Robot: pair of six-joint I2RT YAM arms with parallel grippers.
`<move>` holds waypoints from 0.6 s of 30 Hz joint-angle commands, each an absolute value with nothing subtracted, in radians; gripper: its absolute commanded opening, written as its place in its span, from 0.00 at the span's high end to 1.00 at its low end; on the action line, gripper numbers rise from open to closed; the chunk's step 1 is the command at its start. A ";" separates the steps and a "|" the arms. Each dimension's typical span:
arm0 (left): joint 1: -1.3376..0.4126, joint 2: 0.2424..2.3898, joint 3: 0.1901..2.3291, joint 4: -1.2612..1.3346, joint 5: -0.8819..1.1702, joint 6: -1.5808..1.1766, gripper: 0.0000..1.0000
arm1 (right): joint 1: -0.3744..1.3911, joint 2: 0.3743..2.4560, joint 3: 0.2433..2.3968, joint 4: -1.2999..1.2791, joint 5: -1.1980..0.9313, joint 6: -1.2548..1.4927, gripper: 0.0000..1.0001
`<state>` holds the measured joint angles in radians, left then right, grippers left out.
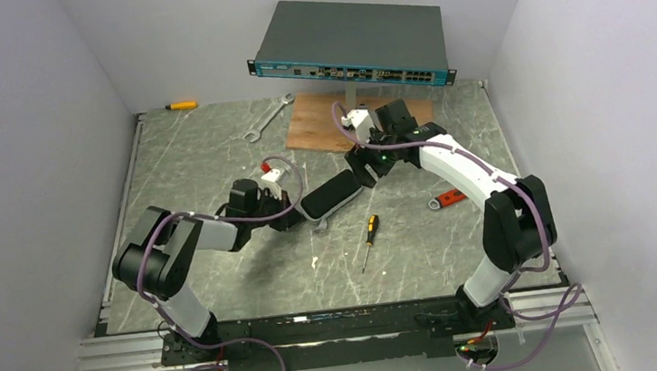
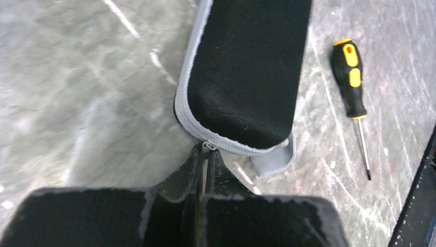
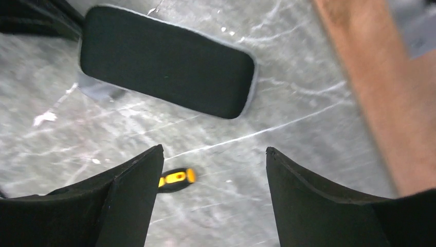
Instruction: Open the umbrella
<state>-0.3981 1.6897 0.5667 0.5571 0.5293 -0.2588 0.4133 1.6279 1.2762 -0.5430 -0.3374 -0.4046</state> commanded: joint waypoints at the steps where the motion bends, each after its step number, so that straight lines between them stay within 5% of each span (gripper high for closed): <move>1: -0.473 1.692 0.562 0.684 0.544 -0.300 1.00 | 0.416 1.656 1.292 -0.664 -0.316 -0.030 0.26; 18: -0.618 1.737 0.577 0.763 0.495 -0.256 1.00 | 0.446 1.864 1.387 -0.526 -0.385 0.319 0.16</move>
